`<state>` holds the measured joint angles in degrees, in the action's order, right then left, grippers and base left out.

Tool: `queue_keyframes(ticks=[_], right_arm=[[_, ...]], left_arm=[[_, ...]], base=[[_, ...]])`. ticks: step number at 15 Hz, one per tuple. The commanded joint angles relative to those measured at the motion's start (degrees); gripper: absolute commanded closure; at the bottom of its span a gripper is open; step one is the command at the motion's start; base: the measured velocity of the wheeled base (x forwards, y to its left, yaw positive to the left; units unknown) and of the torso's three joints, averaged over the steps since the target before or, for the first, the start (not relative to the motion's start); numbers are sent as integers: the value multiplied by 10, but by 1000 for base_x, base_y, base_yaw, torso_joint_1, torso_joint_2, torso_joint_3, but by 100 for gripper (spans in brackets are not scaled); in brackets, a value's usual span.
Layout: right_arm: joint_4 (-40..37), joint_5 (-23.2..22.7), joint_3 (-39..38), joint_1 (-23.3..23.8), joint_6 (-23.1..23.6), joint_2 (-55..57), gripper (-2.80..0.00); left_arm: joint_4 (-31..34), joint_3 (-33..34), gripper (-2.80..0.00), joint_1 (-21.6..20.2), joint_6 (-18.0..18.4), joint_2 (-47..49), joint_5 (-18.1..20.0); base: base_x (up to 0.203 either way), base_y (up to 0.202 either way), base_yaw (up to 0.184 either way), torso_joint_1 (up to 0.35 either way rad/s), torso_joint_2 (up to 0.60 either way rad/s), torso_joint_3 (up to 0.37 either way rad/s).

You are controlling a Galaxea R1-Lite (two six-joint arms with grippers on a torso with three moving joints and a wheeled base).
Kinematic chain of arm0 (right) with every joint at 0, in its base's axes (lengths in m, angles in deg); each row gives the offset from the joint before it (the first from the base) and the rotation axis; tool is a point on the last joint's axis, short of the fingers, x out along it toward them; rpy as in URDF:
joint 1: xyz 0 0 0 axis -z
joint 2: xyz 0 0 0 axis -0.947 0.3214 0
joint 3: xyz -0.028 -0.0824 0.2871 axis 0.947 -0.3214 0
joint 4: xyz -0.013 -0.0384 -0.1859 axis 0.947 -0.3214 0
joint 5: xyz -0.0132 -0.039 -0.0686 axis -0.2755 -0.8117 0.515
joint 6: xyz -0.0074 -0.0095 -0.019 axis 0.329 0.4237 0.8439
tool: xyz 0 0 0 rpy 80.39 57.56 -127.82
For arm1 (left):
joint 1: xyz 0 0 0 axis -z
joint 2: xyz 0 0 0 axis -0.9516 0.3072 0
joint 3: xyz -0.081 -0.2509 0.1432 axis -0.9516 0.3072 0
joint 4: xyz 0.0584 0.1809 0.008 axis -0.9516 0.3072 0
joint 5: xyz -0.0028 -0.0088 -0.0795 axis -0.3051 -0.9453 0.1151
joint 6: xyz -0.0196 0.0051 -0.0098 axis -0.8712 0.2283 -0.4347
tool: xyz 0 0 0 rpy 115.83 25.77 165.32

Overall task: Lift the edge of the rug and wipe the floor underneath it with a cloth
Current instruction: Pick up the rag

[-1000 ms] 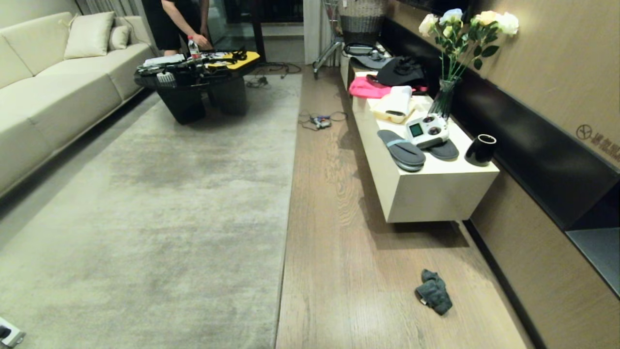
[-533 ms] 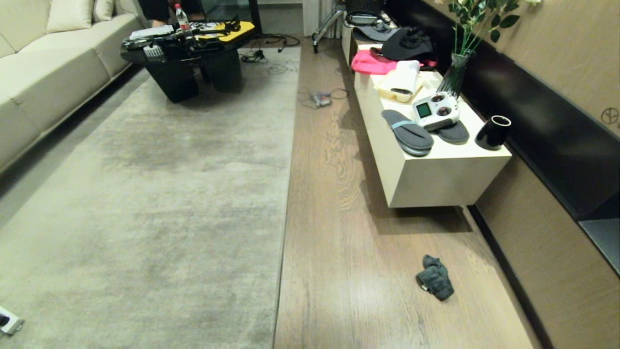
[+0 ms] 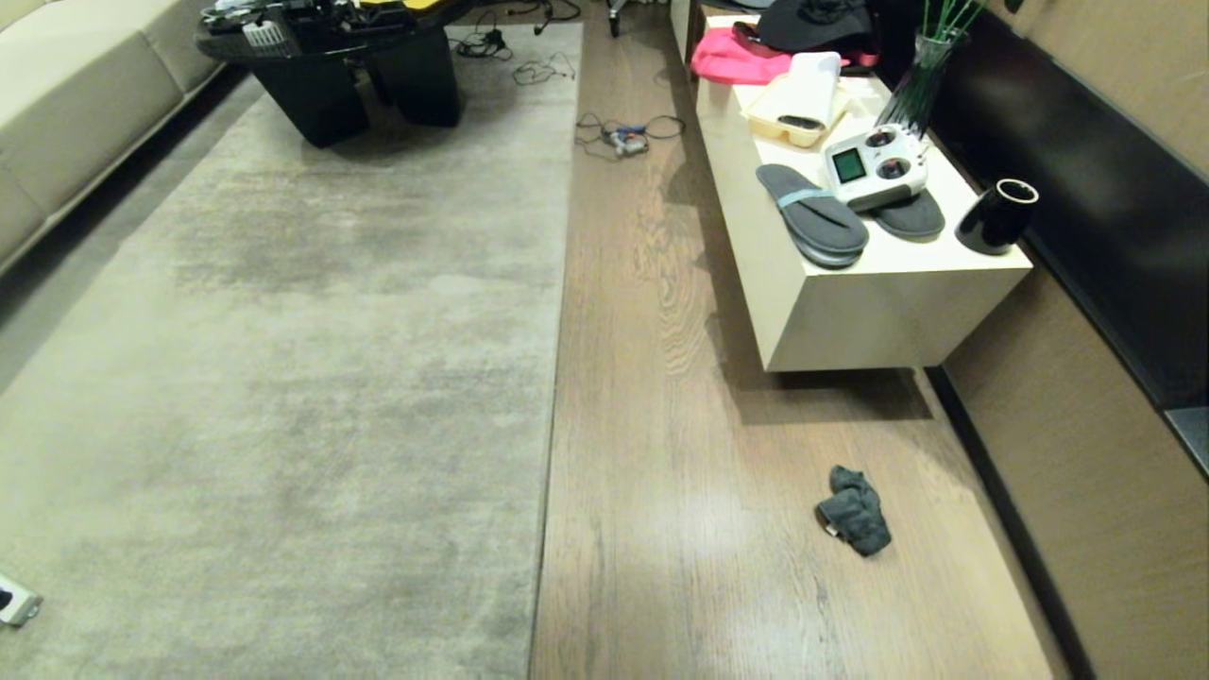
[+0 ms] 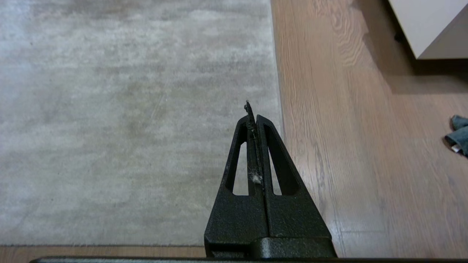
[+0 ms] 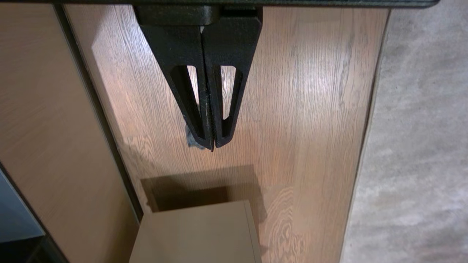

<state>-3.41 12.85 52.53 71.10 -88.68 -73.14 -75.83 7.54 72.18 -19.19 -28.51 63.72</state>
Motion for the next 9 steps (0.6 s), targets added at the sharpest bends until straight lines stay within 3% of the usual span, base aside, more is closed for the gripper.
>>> queue_keyframes(ticks=[1, 9], right_arm=[[0, 0, 0, 0, 0, 0, 0], [0, 0, 0, 0, 0, 0, 0]], left_arm=[[0, 0, 0, 0, -1, 1, 1], [-1, 0, 0, 0, -5, 1, -1]], base=[[0, 0, 0, 11, 6, -193], [0, 0, 0, 4, 2, -197]])
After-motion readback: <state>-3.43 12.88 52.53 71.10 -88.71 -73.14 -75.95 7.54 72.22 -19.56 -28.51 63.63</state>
